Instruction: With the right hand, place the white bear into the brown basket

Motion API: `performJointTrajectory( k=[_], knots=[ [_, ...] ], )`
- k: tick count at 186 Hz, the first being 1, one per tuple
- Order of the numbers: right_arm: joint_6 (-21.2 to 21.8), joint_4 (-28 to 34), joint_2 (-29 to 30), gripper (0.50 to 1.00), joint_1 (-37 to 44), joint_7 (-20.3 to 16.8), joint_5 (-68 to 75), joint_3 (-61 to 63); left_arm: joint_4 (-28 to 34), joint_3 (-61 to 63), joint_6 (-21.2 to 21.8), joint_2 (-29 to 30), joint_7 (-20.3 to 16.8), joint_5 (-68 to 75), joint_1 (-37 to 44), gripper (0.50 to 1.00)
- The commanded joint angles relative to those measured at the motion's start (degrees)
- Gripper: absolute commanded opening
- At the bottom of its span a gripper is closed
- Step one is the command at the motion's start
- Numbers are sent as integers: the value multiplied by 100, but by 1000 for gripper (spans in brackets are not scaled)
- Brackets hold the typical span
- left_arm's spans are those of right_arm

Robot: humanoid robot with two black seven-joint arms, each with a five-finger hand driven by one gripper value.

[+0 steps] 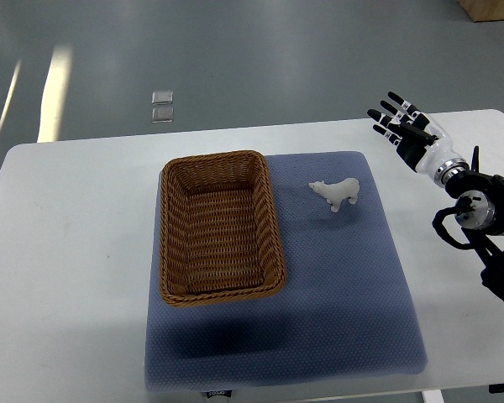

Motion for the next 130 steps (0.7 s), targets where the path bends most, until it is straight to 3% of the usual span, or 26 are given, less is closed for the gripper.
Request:
performJointTrajectory(
  k=[1,130],
  knots=[
    [1,8,-1,928,-23,0,9,10,-2,3,-1,0,0,0,0,1000],
    [115,17,-27,928,3,17,18,36,-2,-15,-1,0,-18,-9,0,1000]
  ],
)
